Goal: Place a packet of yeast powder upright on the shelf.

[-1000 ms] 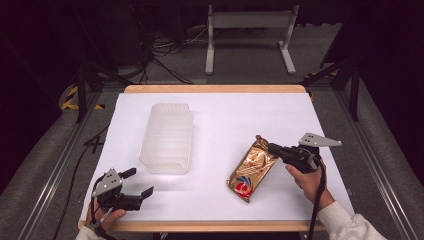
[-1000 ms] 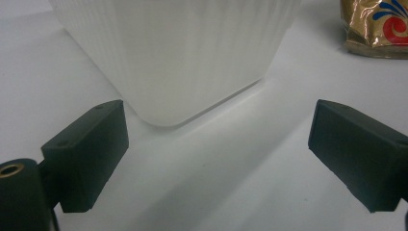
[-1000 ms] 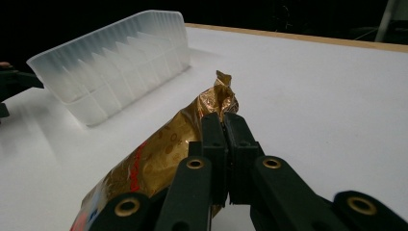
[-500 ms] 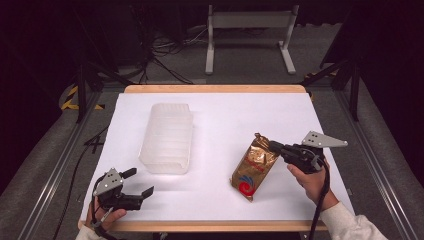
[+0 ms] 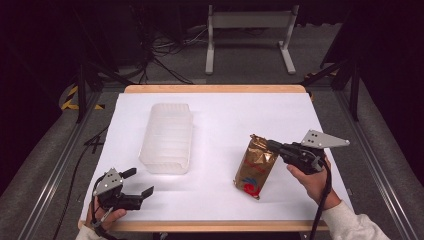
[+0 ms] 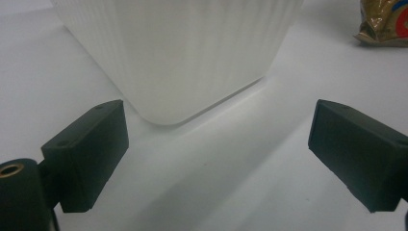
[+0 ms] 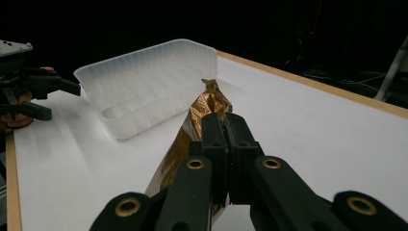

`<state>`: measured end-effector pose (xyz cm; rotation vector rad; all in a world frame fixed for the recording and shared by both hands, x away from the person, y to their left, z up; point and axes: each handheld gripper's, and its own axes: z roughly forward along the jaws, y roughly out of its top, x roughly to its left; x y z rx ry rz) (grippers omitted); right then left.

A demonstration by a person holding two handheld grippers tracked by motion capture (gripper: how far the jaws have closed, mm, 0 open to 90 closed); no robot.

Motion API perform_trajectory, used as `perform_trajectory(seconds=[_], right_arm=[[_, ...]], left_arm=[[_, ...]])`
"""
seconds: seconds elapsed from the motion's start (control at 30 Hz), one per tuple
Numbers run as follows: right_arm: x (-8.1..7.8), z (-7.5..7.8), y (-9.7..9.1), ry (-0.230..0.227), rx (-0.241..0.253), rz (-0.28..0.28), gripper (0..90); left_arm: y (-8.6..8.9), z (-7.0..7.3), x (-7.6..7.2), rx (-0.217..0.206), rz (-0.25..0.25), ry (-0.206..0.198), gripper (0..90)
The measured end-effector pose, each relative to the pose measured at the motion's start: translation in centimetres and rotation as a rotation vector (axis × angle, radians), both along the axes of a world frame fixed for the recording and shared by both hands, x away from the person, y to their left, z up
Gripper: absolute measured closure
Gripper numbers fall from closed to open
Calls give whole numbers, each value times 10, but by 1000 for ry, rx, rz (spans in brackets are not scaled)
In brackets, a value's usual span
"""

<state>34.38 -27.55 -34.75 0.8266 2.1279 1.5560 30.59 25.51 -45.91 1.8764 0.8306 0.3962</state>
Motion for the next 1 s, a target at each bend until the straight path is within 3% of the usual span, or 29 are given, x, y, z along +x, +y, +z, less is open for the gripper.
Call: perform_trajectory(seconds=[0.7, 1.0], right_arm=[[-1, 25, 10, -46, -47, 34, 880], [7, 34, 12, -52, -37, 42, 880]], left_arm=[[0, 0, 1, 7, -5, -2, 76], [0, 0, 1, 6, -6, 1, 76]])
